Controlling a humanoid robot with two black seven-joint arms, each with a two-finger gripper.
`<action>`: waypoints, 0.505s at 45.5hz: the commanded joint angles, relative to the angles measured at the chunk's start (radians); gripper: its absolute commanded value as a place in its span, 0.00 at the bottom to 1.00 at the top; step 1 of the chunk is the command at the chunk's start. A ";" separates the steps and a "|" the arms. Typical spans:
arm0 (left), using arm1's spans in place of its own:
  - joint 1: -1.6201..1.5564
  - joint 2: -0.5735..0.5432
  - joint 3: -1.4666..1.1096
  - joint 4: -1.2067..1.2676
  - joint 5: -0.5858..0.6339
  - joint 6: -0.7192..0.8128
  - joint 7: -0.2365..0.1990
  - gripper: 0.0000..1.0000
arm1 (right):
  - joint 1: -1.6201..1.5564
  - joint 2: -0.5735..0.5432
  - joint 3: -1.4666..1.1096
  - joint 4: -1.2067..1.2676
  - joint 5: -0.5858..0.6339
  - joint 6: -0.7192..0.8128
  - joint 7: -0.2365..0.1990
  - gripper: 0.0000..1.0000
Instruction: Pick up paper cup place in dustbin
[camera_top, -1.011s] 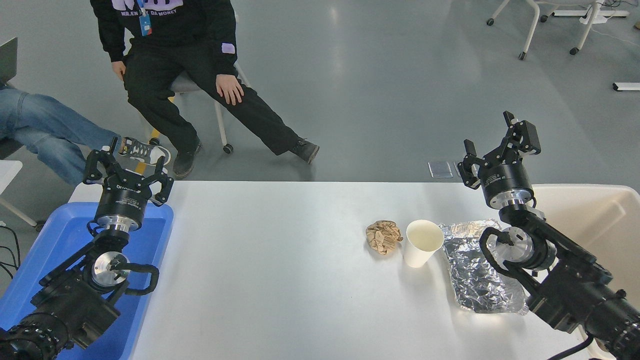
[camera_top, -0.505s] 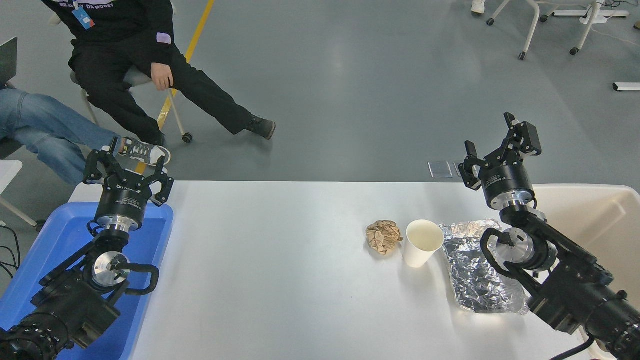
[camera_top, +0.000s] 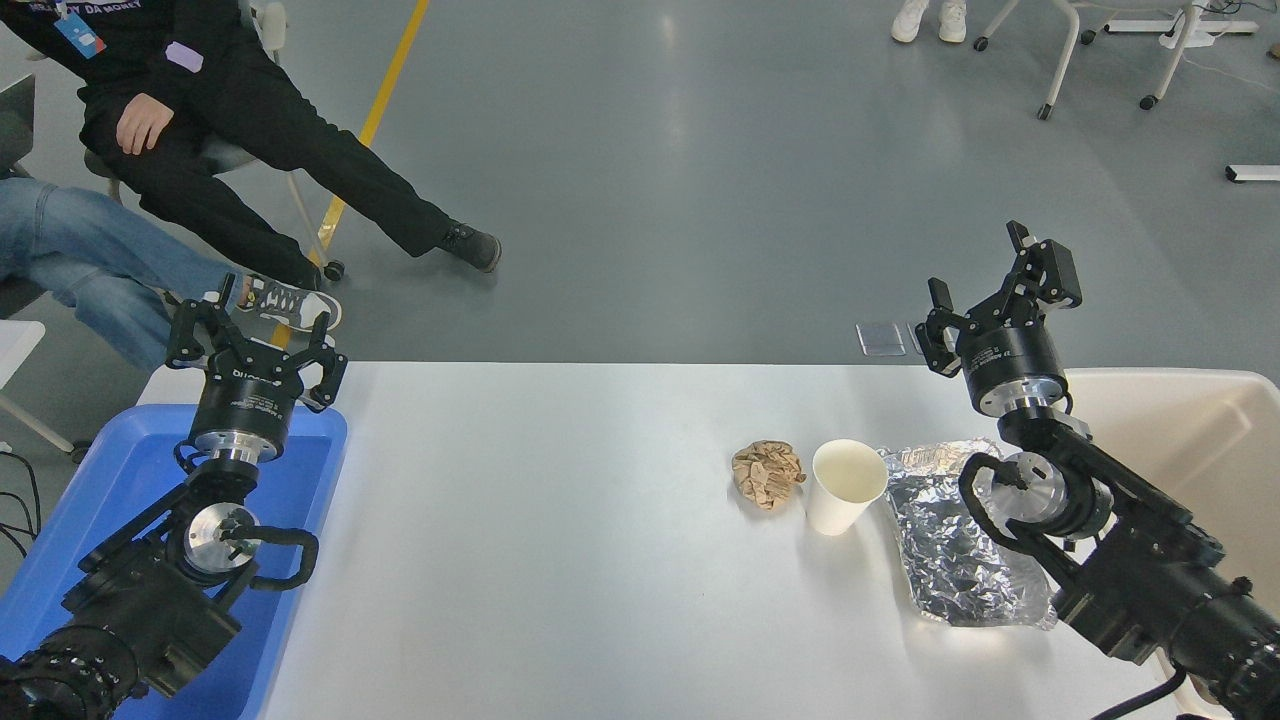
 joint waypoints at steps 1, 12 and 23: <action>0.000 0.000 0.000 0.000 -0.001 0.000 0.000 0.99 | 0.000 -0.004 -0.001 -0.002 0.000 -0.002 0.000 1.00; 0.000 0.000 0.000 0.000 -0.001 0.000 0.000 0.99 | 0.004 -0.042 -0.117 0.005 0.029 0.008 0.000 1.00; 0.000 0.000 0.000 0.000 -0.001 0.000 0.000 0.99 | 0.302 -0.257 -0.777 0.011 0.031 0.011 0.000 1.00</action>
